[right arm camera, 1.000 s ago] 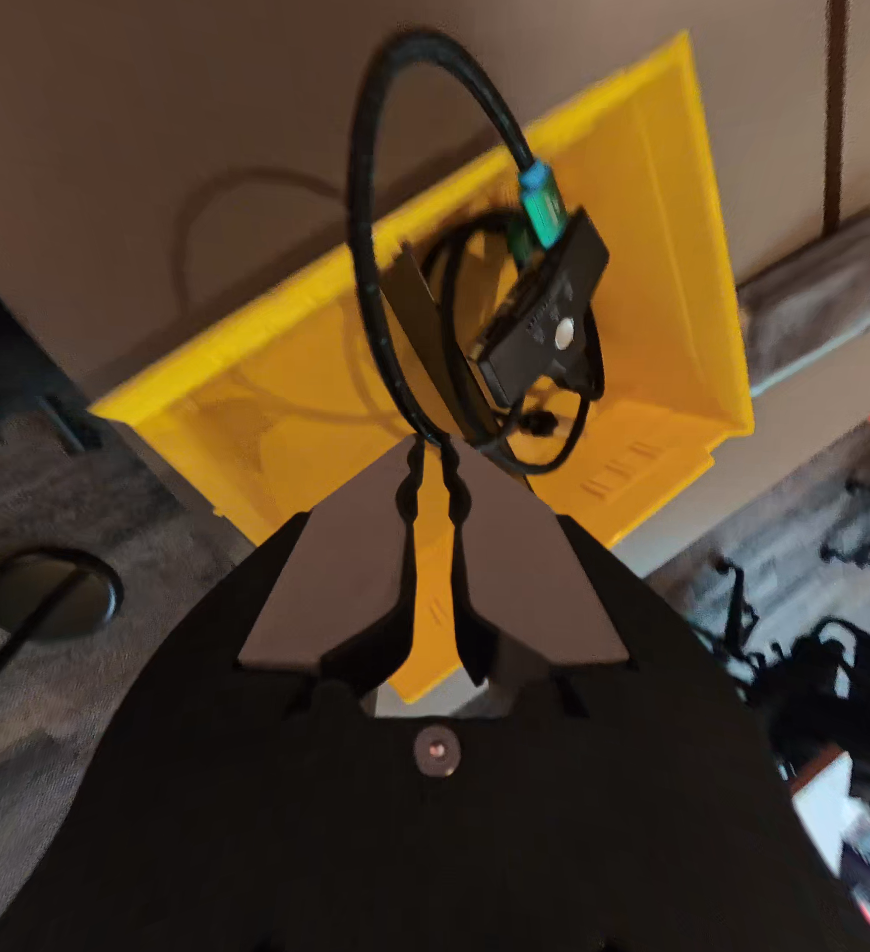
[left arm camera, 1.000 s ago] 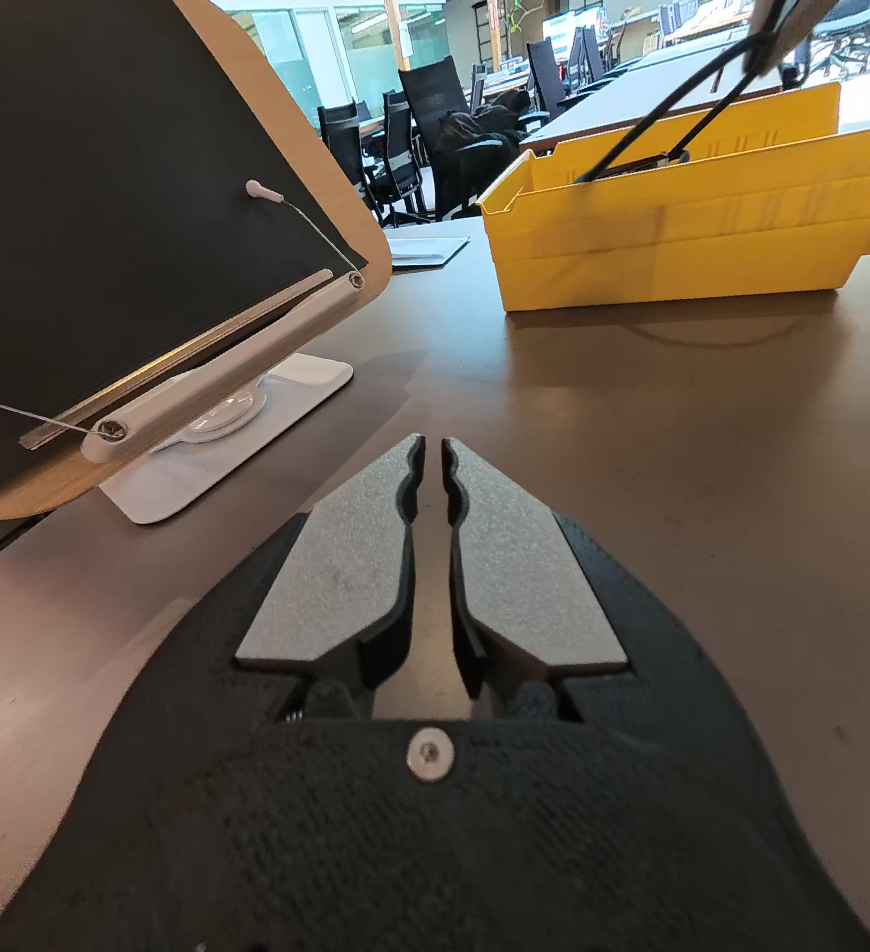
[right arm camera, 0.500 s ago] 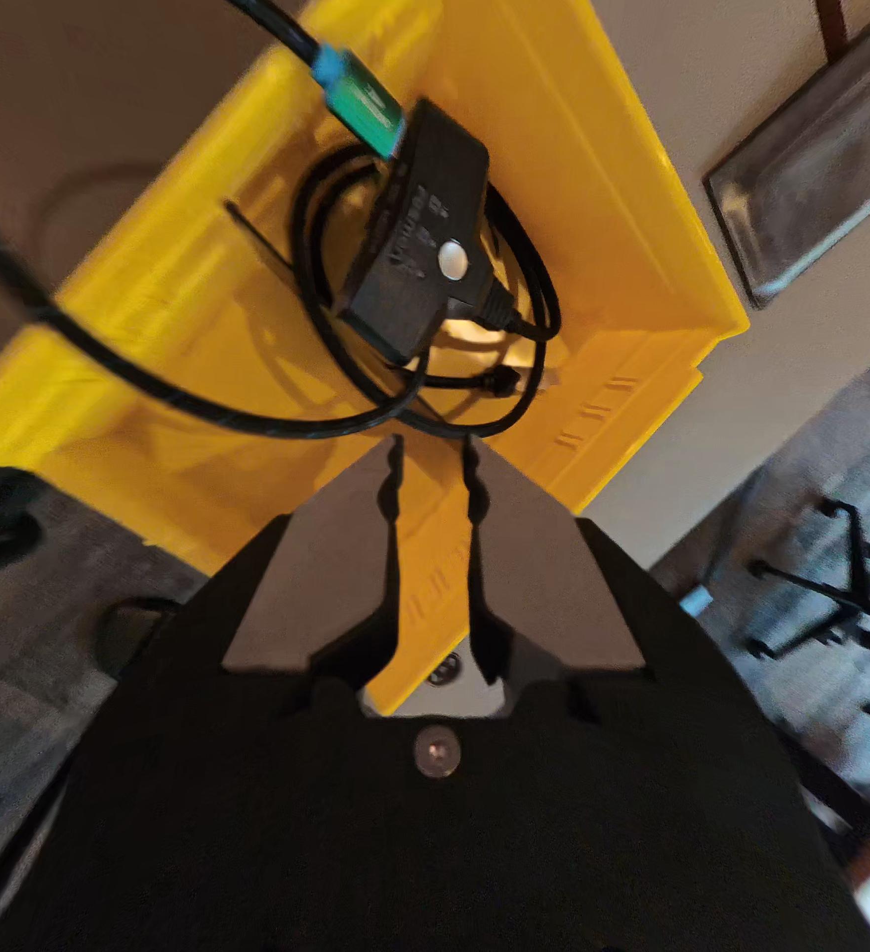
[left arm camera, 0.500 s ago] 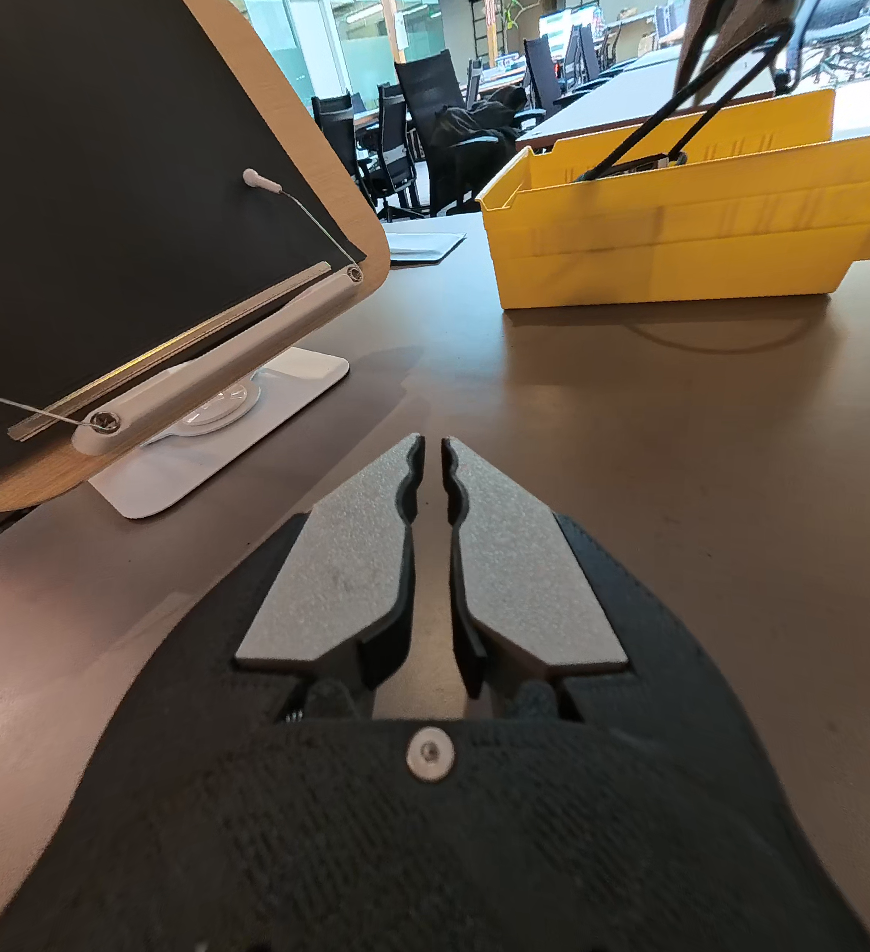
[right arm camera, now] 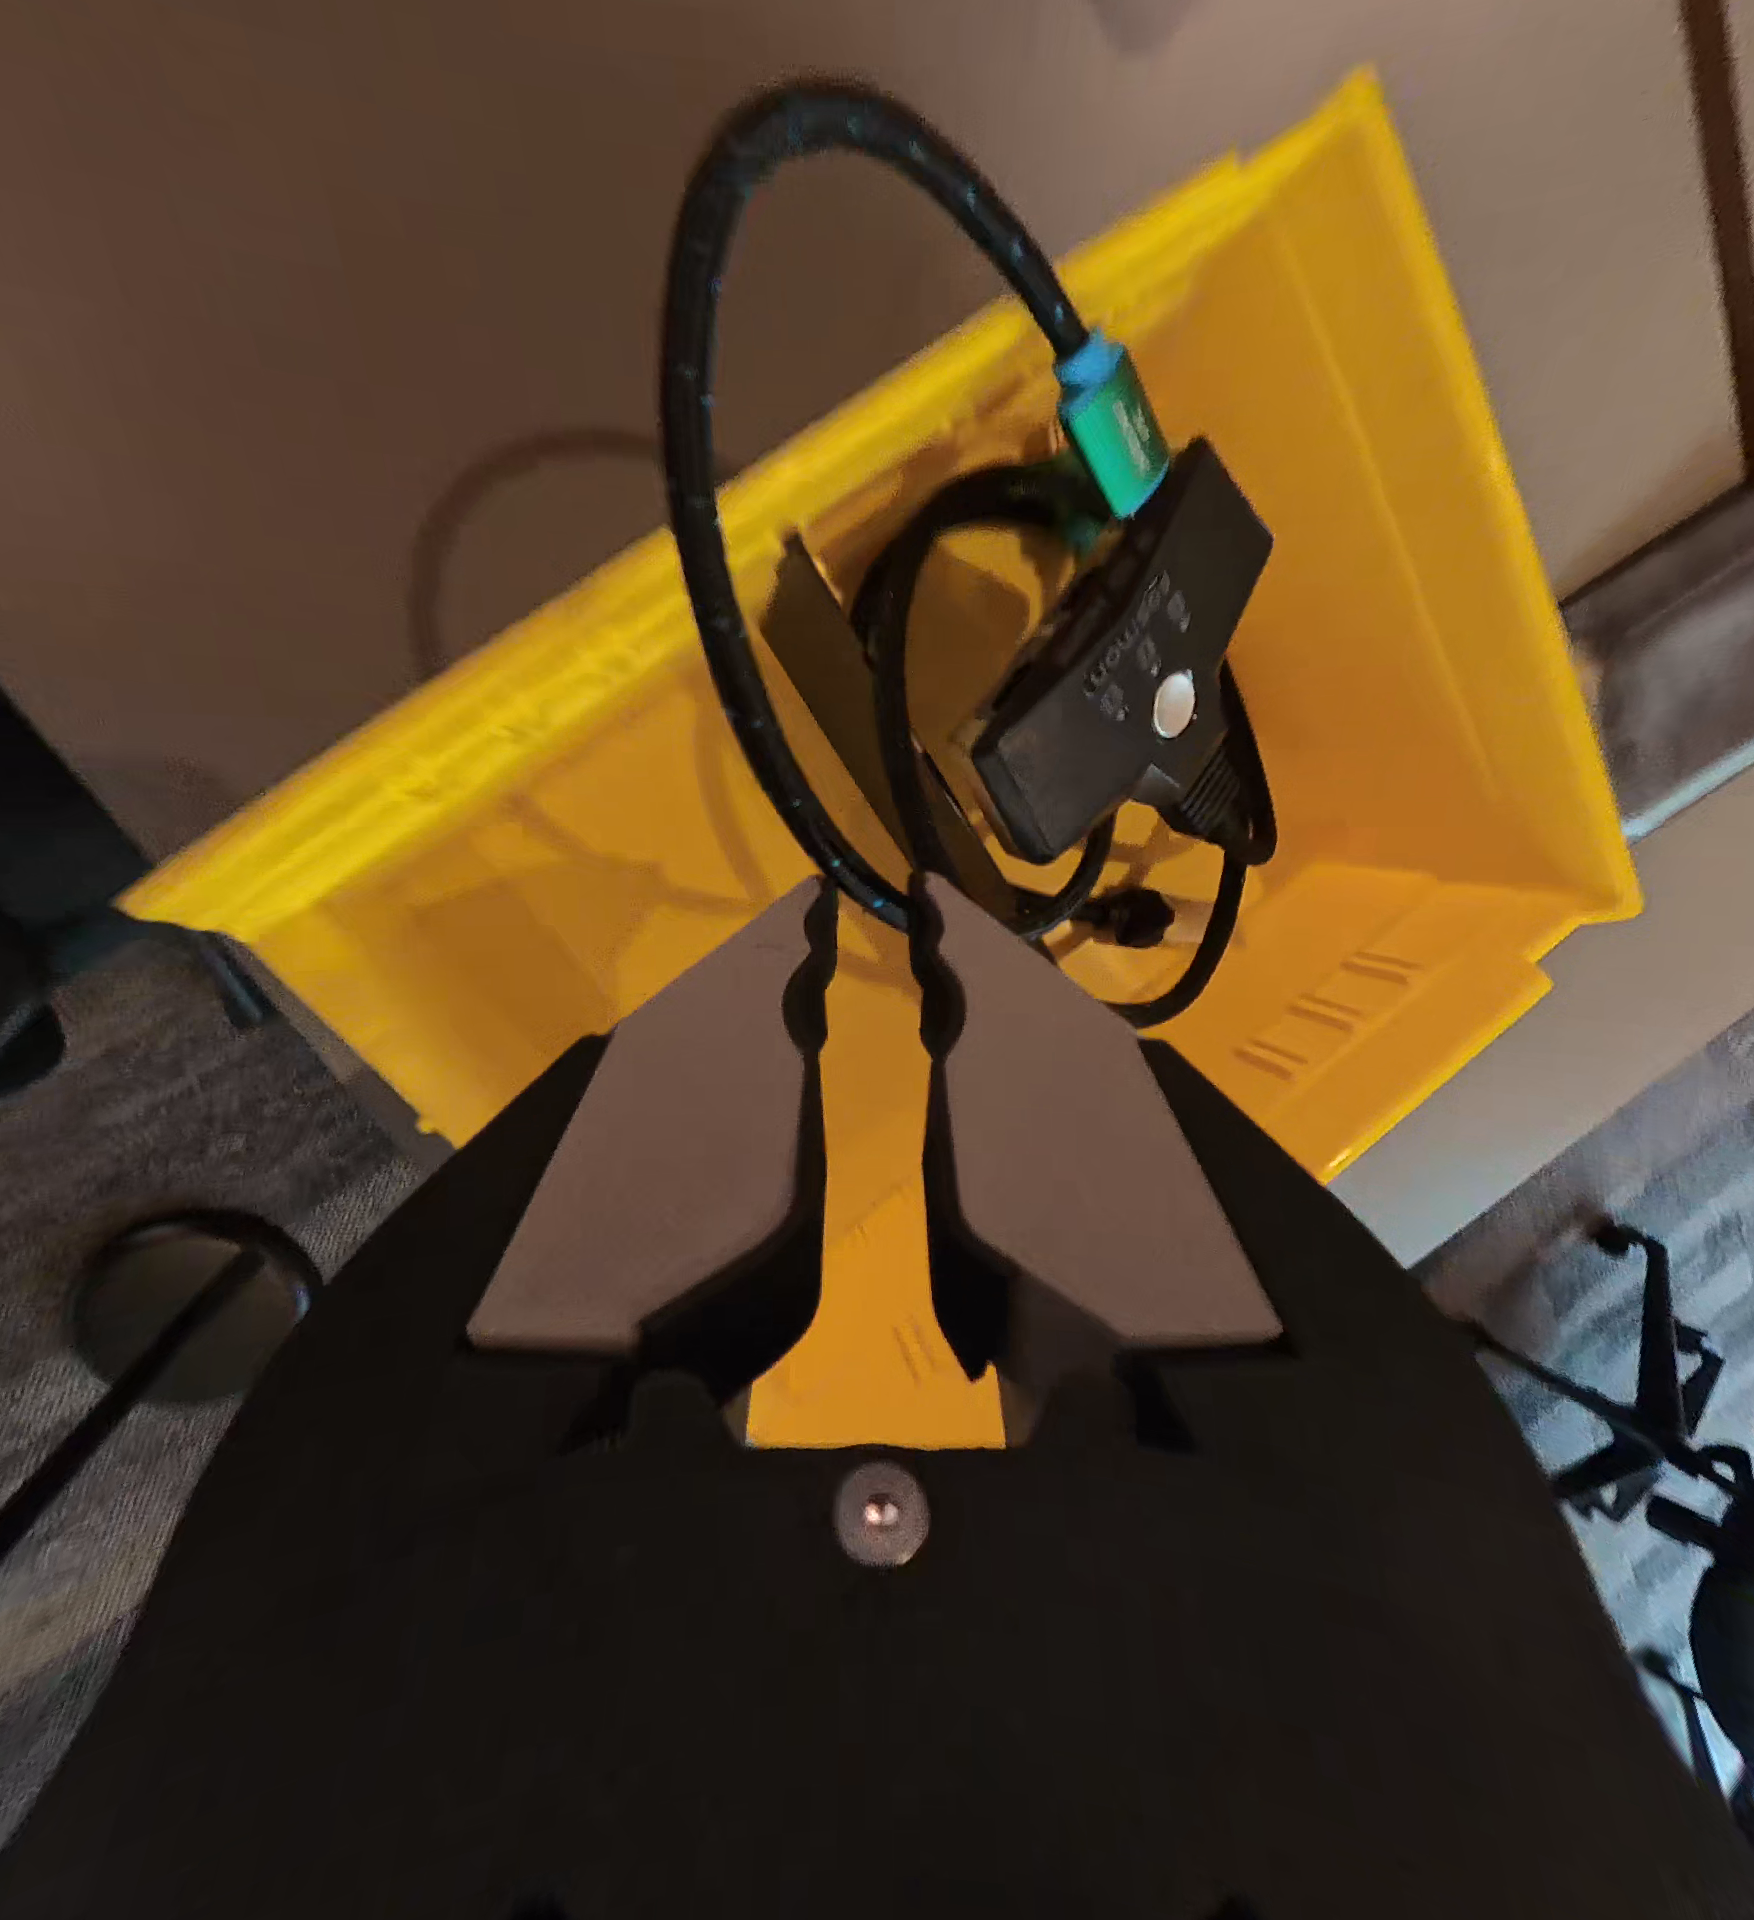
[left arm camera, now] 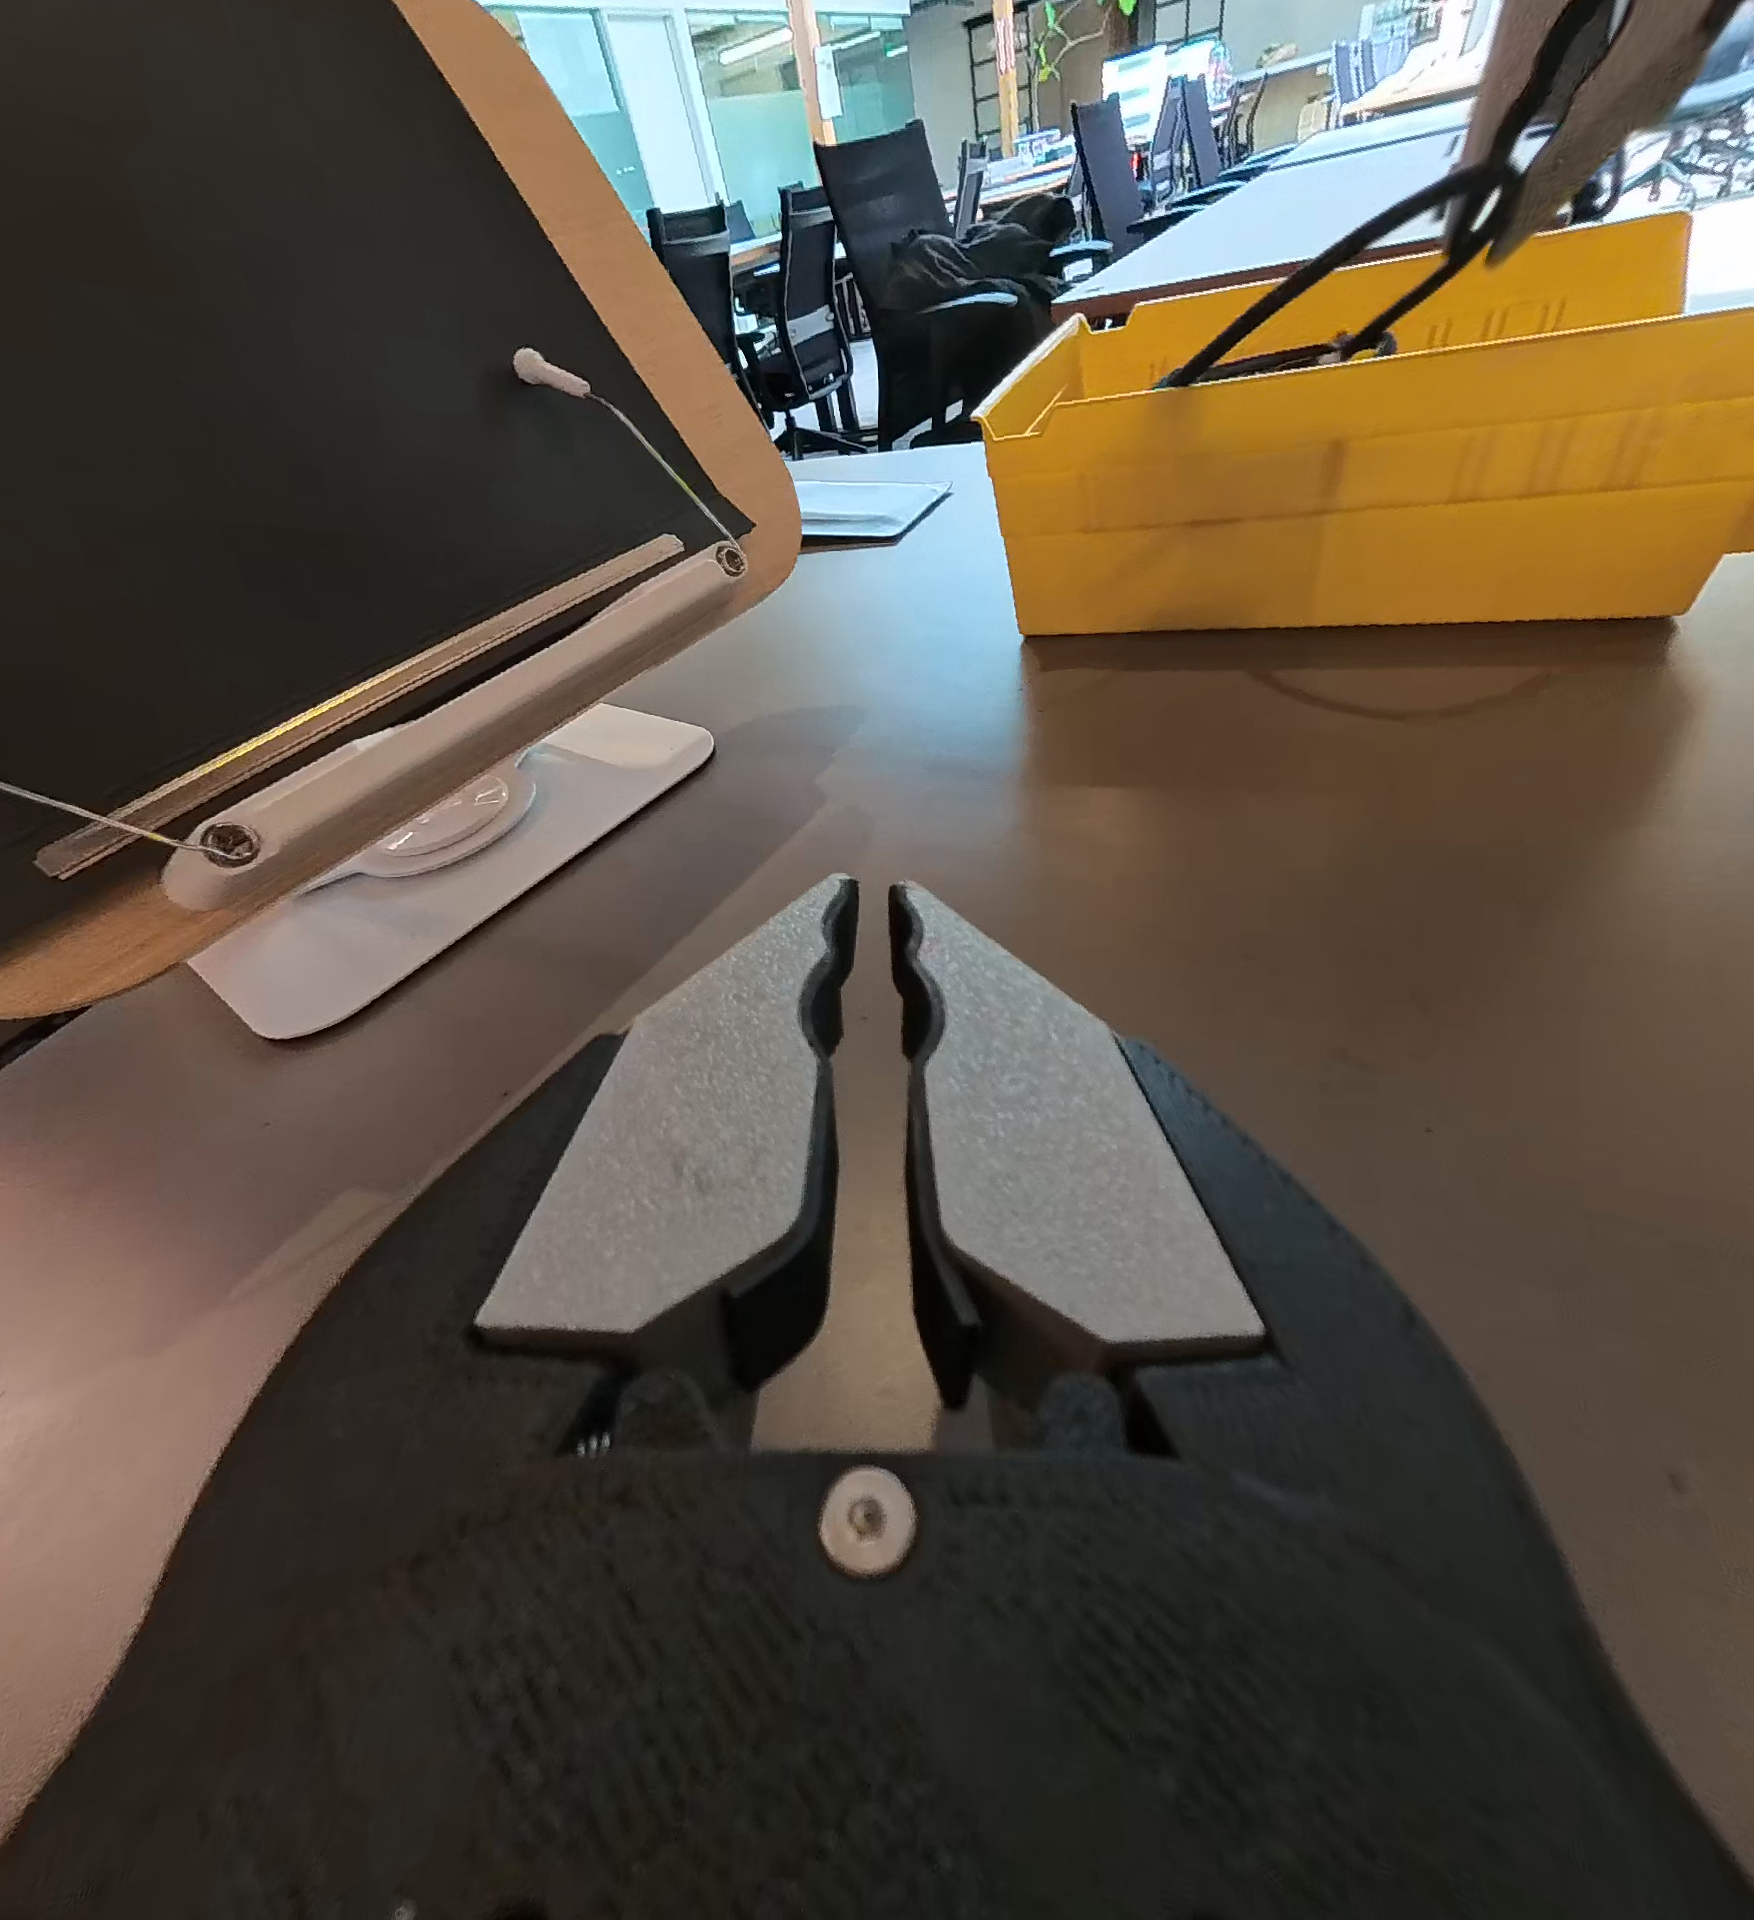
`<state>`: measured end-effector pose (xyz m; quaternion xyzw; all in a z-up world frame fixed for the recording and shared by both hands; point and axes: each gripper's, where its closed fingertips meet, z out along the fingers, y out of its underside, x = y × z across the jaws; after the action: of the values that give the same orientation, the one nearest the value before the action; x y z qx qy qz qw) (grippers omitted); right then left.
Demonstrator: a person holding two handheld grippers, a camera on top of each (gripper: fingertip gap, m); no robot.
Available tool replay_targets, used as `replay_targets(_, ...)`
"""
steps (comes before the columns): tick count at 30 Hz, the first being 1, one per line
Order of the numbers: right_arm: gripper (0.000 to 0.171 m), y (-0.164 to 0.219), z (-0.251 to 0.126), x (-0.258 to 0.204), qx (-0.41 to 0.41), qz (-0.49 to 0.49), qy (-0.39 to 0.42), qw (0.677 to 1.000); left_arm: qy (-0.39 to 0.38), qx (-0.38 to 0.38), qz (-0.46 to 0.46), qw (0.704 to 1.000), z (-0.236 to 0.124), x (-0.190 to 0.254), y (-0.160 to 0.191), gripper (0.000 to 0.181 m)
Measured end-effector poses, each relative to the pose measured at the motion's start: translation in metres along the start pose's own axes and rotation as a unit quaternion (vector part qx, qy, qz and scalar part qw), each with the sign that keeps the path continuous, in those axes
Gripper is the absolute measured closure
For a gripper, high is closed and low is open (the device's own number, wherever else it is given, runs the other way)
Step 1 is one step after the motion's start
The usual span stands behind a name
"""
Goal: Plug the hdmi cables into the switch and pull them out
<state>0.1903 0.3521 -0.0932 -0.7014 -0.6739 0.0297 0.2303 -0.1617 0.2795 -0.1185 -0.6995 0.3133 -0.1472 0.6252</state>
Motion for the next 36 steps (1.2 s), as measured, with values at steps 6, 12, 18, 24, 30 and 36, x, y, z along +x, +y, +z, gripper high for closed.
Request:
replay_targets(6,0.156,0.007,0.009,0.005,-0.010,0.054,-0.045,0.997,0.005,-0.005,-0.002,1.000,0.001,0.001,0.001,0.178)
replay_targets(12,0.124,-0.039,-0.050,-0.004,0.150,0.064,0.019,0.986,0.004,-0.019,0.020,1.000,0.003,0.005,0.005,0.175)
replay_targets(18,0.105,-0.153,-0.091,-0.076,0.325,0.037,-0.007,0.945,-0.004,-0.027,-0.018,0.999,0.003,-0.002,0.008,0.155)
replay_targets(24,0.108,-0.269,-0.008,-0.151,0.393,0.053,-0.128,0.909,0.009,-0.063,-0.108,0.992,-0.003,0.006,0.019,0.127)
replay_targets(30,0.109,-0.306,0.136,-0.106,0.338,0.062,-0.045,0.938,-0.023,-0.115,-0.103,0.988,-0.052,0.059,0.023,0.117)
replay_targets(36,0.111,-0.299,0.171,-0.112,0.314,0.048,-0.072,0.945,-0.128,-0.178,0.073,0.973,-0.188,0.014,-0.048,0.137)
